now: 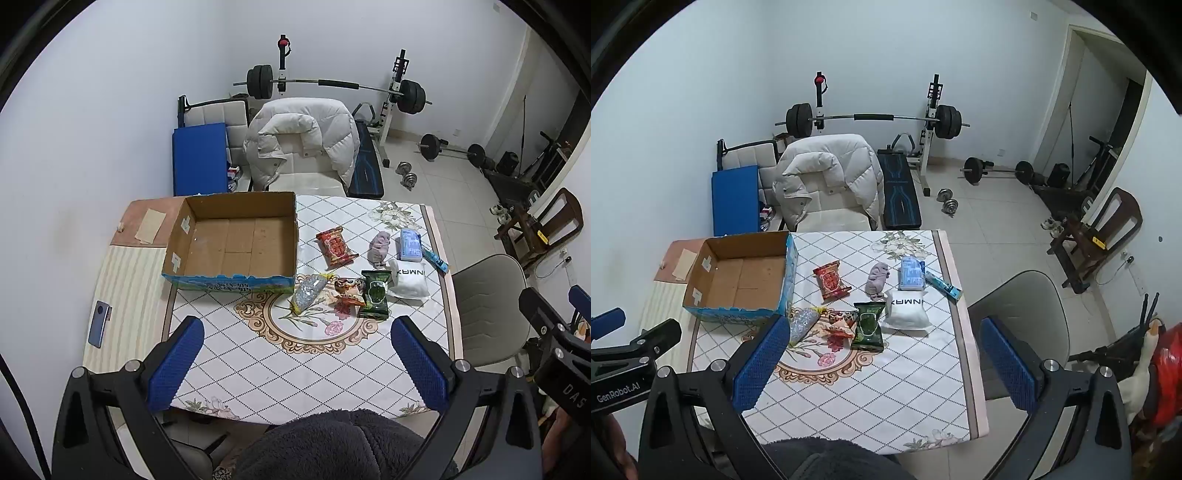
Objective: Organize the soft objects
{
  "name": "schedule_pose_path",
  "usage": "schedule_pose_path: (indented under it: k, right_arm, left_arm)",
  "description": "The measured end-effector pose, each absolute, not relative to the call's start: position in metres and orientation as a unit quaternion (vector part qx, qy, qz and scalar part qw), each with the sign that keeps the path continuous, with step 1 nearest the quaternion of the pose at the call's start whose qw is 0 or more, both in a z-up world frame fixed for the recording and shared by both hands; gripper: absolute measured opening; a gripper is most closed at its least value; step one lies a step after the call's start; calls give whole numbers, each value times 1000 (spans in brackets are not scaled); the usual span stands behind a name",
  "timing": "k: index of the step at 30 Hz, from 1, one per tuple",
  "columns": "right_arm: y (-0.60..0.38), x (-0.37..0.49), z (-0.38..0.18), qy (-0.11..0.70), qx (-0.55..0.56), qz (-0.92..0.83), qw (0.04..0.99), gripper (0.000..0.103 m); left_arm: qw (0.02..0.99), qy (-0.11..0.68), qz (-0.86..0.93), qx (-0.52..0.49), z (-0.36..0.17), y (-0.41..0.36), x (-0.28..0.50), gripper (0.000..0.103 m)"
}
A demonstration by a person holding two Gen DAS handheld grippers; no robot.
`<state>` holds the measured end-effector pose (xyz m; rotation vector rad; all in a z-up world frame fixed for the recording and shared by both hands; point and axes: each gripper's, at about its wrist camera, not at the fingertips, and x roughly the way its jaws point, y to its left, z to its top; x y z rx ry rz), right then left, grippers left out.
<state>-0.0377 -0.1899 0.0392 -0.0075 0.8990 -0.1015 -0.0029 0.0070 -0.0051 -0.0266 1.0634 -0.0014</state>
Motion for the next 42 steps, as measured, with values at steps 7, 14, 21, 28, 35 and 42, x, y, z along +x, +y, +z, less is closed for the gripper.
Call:
schedule_pose_path:
  k: [7,14,21,28,35,42]
  right_arm:
    - [-189,-41,41,431,-4,-48,901,103]
    - [-189,-41,43,431,-3,-49,901,103]
    - [-187,-41,45,427,-3,-49,903,103]
    - [-187,-41,46,427,-1,-50,903,103]
    - [-187,-41,47,426,-1,-49,903,103]
    - [-188,-41,48,427,-1,-49,903,103]
  left_arm:
    - [862,507,-5,-11,-9,5,-7,103]
    - [862,507,-3,-11,-8,4,-6,103]
    - [862,507,-3,-11,-7,2,-5,103]
    - [863,505,-2,-9,-5,-1,-4,103]
    - [863,504,-3,-10,-1,-2,0,103]
    - [864,503,-2,-9,-2,-3,-1,103]
